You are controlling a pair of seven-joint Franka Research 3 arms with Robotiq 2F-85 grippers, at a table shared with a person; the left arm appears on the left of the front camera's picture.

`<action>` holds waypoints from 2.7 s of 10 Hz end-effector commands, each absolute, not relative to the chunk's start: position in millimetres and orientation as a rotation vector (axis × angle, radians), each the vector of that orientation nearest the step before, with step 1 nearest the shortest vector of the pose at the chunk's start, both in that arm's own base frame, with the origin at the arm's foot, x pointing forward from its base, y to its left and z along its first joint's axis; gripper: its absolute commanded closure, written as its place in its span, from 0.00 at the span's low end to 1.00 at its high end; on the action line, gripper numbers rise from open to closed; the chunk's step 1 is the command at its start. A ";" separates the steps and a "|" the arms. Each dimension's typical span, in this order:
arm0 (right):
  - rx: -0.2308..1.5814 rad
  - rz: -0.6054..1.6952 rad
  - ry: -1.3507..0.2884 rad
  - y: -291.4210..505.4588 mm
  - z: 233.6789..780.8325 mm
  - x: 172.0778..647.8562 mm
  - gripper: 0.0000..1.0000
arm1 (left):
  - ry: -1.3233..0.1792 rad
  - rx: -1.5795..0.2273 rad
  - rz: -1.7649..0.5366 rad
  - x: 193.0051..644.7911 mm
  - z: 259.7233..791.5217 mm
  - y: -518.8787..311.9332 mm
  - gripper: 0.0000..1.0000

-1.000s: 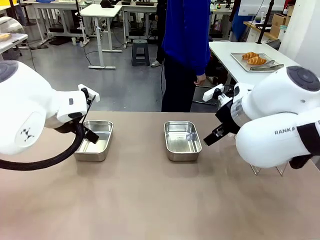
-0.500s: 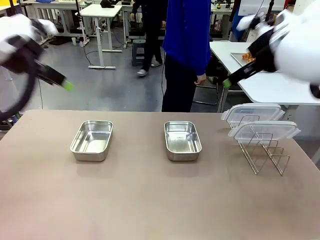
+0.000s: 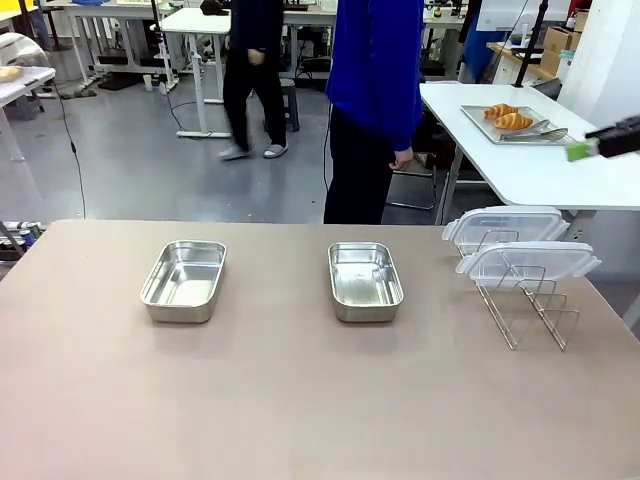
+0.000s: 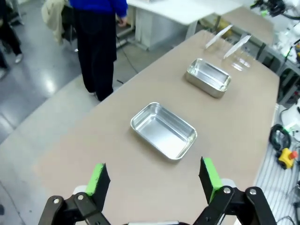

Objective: Place the bread in airtight containers.
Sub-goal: Lift both Airtight Container.

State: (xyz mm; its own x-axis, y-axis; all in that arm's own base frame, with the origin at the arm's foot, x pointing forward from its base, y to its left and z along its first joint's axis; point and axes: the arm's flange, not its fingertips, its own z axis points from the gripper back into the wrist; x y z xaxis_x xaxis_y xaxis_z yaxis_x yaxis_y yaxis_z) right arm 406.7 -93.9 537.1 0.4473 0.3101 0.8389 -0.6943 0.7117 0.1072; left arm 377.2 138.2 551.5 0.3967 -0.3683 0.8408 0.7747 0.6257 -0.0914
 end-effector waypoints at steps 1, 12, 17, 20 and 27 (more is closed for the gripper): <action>0.583 0.637 -0.937 -132.6 507.7 401.1 0.00 | -0.969 -0.586 -0.760 366.0 530.6 154.1 0.00; 0.747 0.601 -0.992 -165.3 466.7 383.7 0.00 | -1.037 -0.626 -0.788 348.1 512.8 128.1 0.00; 0.747 0.601 -0.992 -165.3 466.7 383.7 0.00 | -1.037 -0.626 -0.788 348.1 512.8 128.1 0.00; 0.747 0.601 -0.992 -165.3 466.7 383.7 0.00 | -1.037 -0.626 -0.788 348.1 512.8 128.1 0.00; 0.747 0.601 -0.992 -165.3 466.7 383.7 0.00 | -1.037 -0.626 -0.788 348.1 512.8 128.1 0.00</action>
State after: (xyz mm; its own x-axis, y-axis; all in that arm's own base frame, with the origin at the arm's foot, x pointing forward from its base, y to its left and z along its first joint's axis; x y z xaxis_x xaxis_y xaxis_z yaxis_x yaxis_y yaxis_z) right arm 379.2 -165.2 467.6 0.4633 0.1225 0.8777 -0.7300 0.6143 0.2996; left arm 345.4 127.2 512.5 0.3171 -0.2789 0.9065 0.8041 0.5859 -0.1010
